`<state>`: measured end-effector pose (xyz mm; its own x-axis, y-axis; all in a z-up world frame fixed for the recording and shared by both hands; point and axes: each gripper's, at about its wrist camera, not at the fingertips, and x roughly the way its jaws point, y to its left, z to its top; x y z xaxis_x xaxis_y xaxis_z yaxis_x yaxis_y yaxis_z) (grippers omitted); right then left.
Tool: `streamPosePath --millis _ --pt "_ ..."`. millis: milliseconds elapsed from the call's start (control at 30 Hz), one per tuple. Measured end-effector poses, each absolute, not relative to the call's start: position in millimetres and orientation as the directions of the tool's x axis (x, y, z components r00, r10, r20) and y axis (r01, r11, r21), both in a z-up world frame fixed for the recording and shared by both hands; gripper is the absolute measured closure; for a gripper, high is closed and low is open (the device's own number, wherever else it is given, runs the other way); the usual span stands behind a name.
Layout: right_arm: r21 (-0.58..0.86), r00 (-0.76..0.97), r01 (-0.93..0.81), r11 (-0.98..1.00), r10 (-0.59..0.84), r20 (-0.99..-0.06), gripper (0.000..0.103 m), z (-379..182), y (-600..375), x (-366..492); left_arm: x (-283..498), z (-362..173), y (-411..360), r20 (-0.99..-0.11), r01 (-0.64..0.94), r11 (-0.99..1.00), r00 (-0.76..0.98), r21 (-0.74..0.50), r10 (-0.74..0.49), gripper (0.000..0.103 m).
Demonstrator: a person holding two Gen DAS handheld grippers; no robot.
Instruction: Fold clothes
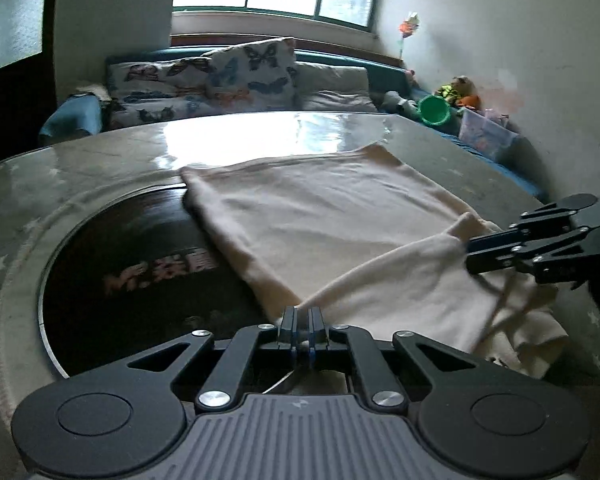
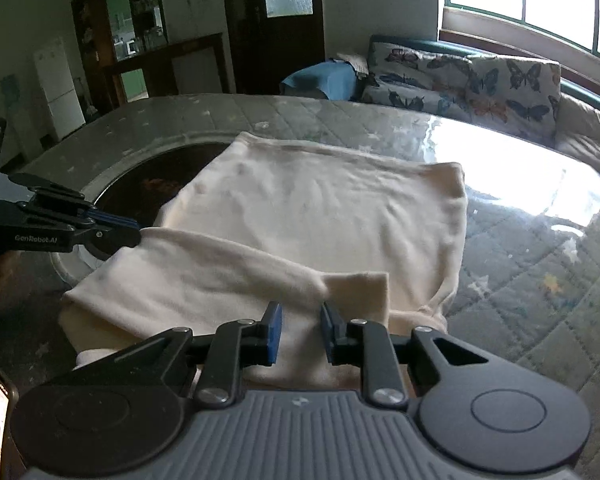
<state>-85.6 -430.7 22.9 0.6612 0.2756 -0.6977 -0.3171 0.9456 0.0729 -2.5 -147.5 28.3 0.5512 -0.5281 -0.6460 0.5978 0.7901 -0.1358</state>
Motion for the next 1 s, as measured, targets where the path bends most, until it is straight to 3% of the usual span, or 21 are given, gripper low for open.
streamPosePath --millis 233,500,700,1000 --pt "0.068 0.702 -0.300 0.952 0.268 -0.660 0.081 30 -433 -75 -9 41 -159 -0.606 0.641 0.755 0.549 -0.137 -0.576 0.097" --pt "0.064 0.708 -0.274 0.960 0.246 -0.662 0.081 23 -444 -73 -6 32 -170 -0.642 0.648 0.753 0.530 -0.114 -0.554 0.096" --pt "0.057 0.702 -0.352 0.934 0.304 -0.644 0.069 31 -432 -93 -20 43 -176 -0.612 0.684 0.721 0.525 -0.111 -0.592 0.090" --pt "0.079 0.703 -0.372 0.925 0.336 -0.627 0.066 12 -436 -106 -27 30 -181 -0.633 0.698 0.712 0.517 -0.079 -0.576 0.086"
